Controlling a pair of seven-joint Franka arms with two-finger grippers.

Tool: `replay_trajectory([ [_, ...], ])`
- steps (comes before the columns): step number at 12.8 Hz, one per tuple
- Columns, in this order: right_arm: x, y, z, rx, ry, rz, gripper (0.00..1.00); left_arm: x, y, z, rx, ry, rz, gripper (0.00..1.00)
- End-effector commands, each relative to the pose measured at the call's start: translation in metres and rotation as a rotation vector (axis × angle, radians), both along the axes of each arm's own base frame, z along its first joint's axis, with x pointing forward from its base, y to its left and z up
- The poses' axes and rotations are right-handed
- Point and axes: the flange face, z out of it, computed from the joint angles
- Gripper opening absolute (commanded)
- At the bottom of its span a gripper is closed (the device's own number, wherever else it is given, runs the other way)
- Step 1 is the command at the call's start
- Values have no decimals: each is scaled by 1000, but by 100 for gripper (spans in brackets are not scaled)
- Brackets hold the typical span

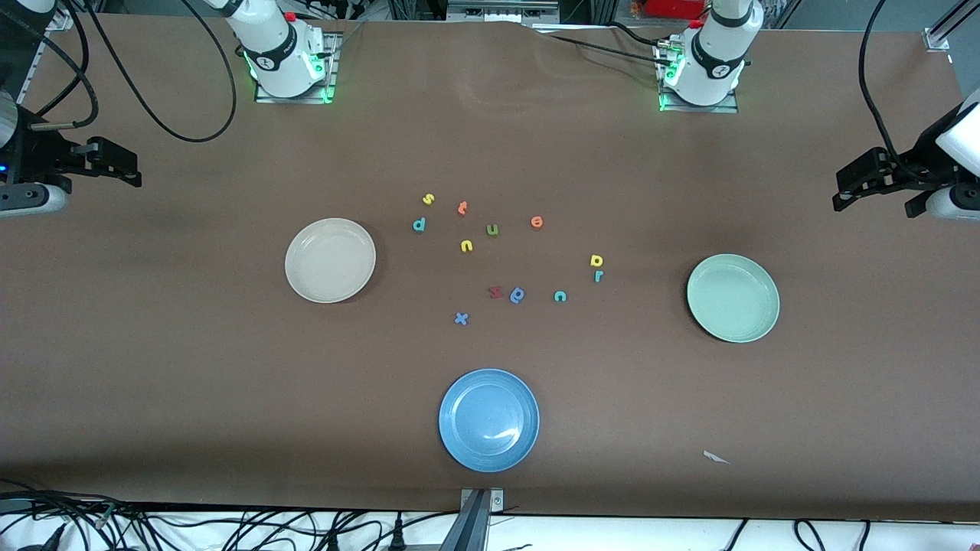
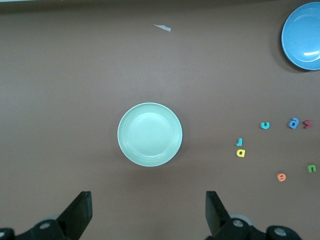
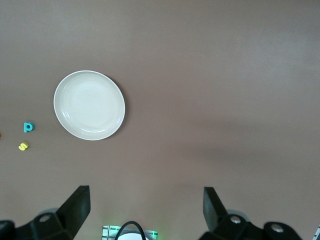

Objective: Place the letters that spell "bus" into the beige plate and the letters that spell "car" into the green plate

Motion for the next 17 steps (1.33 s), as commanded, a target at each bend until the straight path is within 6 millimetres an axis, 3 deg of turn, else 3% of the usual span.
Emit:
replay_trajectory([
  [1,-8,-6,15,-5,3,-2,100,0,2,-2,12,15,-12,100],
  [7,-5,-3,18,-12,-4,-8,100,3,3,-7,11,22,-12,100],
  [10,-5,10,18,-10,-4,19,100,8,0,-18,9,41,-22,100],
  [12,1,10,5,-9,23,24,100,8,2,-19,8,43,-24,100],
  [17,1,9,4,-9,22,16,100,8,4,-17,-38,39,-12,100],
])
